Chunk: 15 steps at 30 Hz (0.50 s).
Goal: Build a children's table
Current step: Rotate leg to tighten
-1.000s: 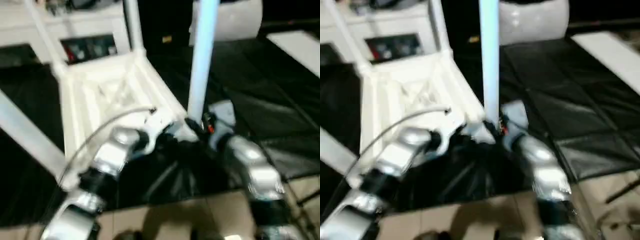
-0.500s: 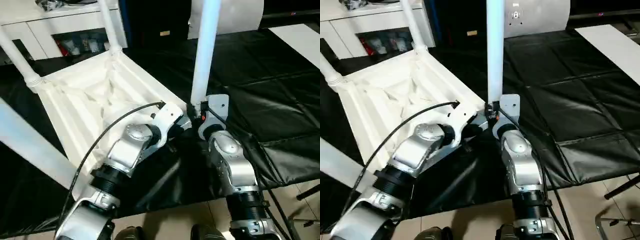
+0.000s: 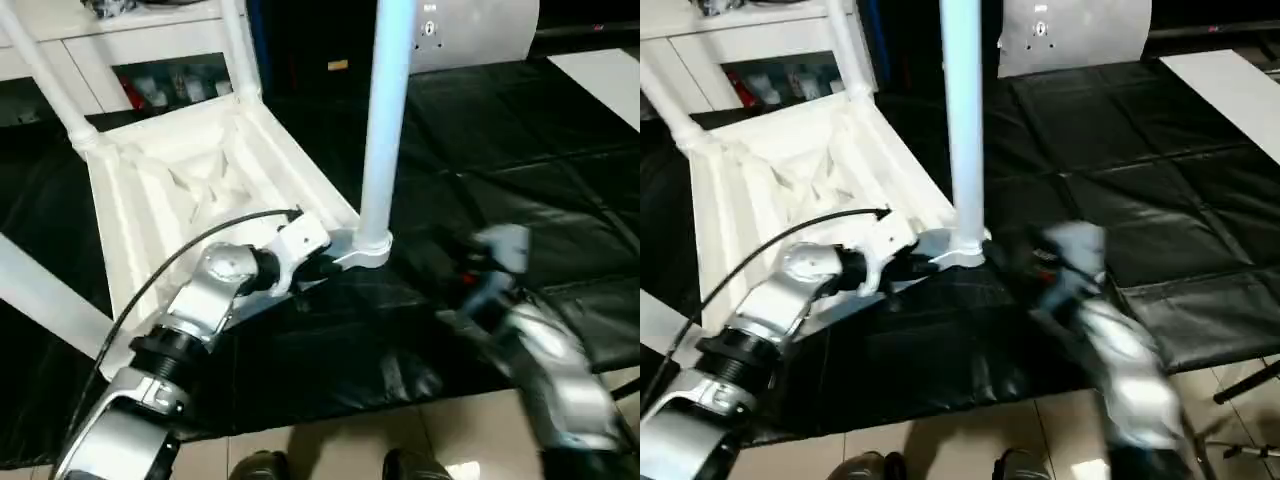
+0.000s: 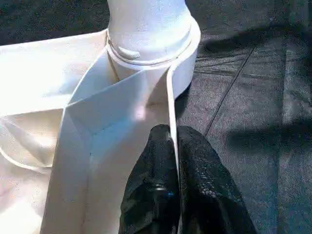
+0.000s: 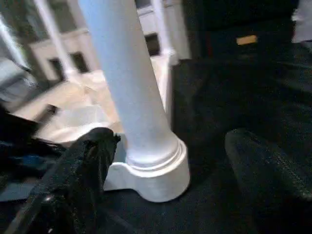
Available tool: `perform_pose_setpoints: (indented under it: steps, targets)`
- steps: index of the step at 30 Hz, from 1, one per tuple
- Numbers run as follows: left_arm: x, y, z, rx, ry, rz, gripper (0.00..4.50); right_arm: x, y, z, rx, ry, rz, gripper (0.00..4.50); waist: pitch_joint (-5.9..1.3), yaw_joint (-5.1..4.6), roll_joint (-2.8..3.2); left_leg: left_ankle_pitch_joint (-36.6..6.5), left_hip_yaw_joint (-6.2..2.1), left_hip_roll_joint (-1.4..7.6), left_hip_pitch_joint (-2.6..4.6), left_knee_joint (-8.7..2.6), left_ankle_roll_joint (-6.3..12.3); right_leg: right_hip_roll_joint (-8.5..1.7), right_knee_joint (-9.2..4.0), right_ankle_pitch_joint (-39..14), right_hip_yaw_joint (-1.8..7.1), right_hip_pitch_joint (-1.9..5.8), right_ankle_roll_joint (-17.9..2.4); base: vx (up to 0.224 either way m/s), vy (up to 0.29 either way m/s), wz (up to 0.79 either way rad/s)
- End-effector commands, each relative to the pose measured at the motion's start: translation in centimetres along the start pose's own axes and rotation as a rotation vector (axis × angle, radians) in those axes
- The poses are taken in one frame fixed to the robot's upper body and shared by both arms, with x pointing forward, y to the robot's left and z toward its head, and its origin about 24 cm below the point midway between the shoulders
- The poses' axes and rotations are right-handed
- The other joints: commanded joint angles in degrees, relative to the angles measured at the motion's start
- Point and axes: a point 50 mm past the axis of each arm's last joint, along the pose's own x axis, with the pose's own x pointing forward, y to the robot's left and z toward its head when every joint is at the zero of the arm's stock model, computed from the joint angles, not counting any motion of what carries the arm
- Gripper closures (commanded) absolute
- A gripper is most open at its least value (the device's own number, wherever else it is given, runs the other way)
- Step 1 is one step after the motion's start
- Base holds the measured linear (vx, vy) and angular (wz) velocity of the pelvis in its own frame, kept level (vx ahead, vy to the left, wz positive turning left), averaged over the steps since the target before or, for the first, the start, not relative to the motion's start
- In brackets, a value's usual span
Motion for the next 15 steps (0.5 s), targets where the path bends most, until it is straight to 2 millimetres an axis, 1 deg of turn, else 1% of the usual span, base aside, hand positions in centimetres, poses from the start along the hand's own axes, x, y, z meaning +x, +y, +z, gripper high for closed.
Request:
perform_pose_setpoints:
  steps: [1,2,3,4,5,6,7,9,10,11,12,13,14,15]
  targets:
    - [-0.5,0.5,1.2,0.005,-0.095,0.012,4.50,-0.2,0.4,1.0,0.030,-0.035,0.071,0.27,-5.23,0.40,-1.70,-8.00,-0.11,2.26,-0.04,-3.36,7.65,-3.42,-4.31,-13.87,2.79,3.88,-11.63,0.000,0.000,0.00]
    - [-0.5,0.5,1.3,-0.012,-0.114,0.001,4.50,-0.3,0.6,1.3,0.044,-0.035,0.113,0.22,-5.27,0.47,-1.81,-7.73,-0.06,2.13,-0.07,-3.30,7.54,-3.37,-4.43,-14.82,2.71,3.89,-11.25,0.000,0.000,0.00]
    - [-0.6,0.4,1.5,-0.027,-0.132,-0.007,4.06,-0.4,0.9,1.5,0.057,-0.033,0.156,0.05,-5.36,0.59,-1.83,-6.97,-0.01,2.03,-0.09,-3.15,7.73,-3.38,-4.41,-14.86,2.71,3.96,-11.16,0.000,0.000,0.00]
    - [-0.6,0.4,1.6,-0.039,-0.145,-0.005,3.95,-0.4,1.1,1.7,0.066,-0.031,0.187,0.02,-5.38,0.62,-1.83,-6.51,0.00,2.04,-0.09,-3.10,7.88,-3.31,-4.32,-14.52,2.69,3.90,-11.24,0.000,0.000,0.00]
    - [-0.7,0.4,1.8,-0.051,-0.156,-0.002,3.95,-0.3,1.3,1.9,0.073,-0.029,0.215,0.02,-5.49,0.70,-1.79,-5.40,-0.03,2.05,-0.21,-3.00,8.22,-3.31,-4.20,-13.68,2.65,3.88,-11.27,0.000,0.000,0.00]
    - [-0.7,0.4,1.8,-0.051,-0.156,-0.002,3.95,-0.3,1.3,1.9,0.073,-0.029,0.215,0.02,-5.78,0.88,-1.61,-4.28,0.01,2.19,-0.15,-2.82,8.51,-3.43,-3.97,-12.01,2.65,3.80,-12.00,0.000,0.000,0.00]
    - [-0.8,0.2,1.9,-0.068,-0.174,-0.011,3.95,-0.2,1.6,2.0,0.078,-0.028,0.239,0.02,-5.84,0.99,-1.46,-3.86,0.00,2.32,-0.01,-2.78,8.72,-3.39,-3.94,-11.12,2.64,3.60,-12.42,0.000,0.000,0.00]
    - [-1.0,-0.1,2.1,-0.091,-0.203,-0.012,3.62,0.4,2.2,2.4,0.088,-0.028,0.287,0.00,-5.82,1.06,-1.67,-3.82,-0.19,2.51,-0.14,-2.85,9.00,-3.21,-3.42,-9.22,2.49,3.71,-13.33,0.000,0.000,0.00]
    - [-1.2,-0.4,2.2,-0.120,-0.232,-0.011,3.53,1.2,2.8,2.9,0.102,-0.036,0.329,0.00,-5.79,1.08,-1.67,-4.23,-0.13,2.53,-0.06,-2.88,9.01,-3.20,-3.59,-9.60,2.51,3.61,-13.30,0.000,0.000,0.00]
    - [-1.4,-0.5,2.2,-0.128,-0.238,-0.004,3.56,1.6,3.1,3.1,0.110,-0.041,0.348,0.00,-5.72,0.90,-1.75,-4.68,-0.18,2.50,-0.14,-2.91,8.64,-3.26,-3.40,-10.19,2.46,3.75,-13.57,0.000,0.000,0.00]
    - [-1.6,-0.7,2.1,-0.139,-0.241,0.008,3.56,2.1,3.6,3.4,0.121,-0.050,0.377,0.00,-5.75,1.01,-1.86,-5.52,-0.09,2.53,0.11,-2.90,8.22,-3.34,-3.59,-11.73,2.54,3.62,-13.18,0.000,0.000,0.00]
    - [-1.8,-0.9,2.0,-0.148,-0.243,0.015,3.48,2.5,3.9,3.6,0.126,-0.056,0.391,0.00,-5.64,0.92,-1.78,-5.73,-0.07,2.50,0.00,-2.95,8.08,-3.32,-3.66,-12.55,2.55,3.59,-12.84,0.000,0.000,0.00]
    - [-2.0,-1.1,1.9,-0.160,-0.243,0.026,3.26,2.9,4.1,3.8,0.130,-0.059,0.402,0.00,-5.71,0.94,-1.82,-6.06,0.03,2.54,0.20,-2.90,7.48,-3.23,-3.73,-13.60,2.62,3.41,-12.24,0.000,0.000,0.00]
    - [-2.2,-1.3,1.7,-0.172,-0.240,0.034,3.15,3.2,4.2,4.0,0.131,-0.062,0.406,0.00,-5.67,1.05,-1.64,-6.66,0.06,2.54,0.31,-2.99,6.86,-3.20,-3.89,-14.83,2.63,3.29,-11.80,0.000,0.000,0.00]
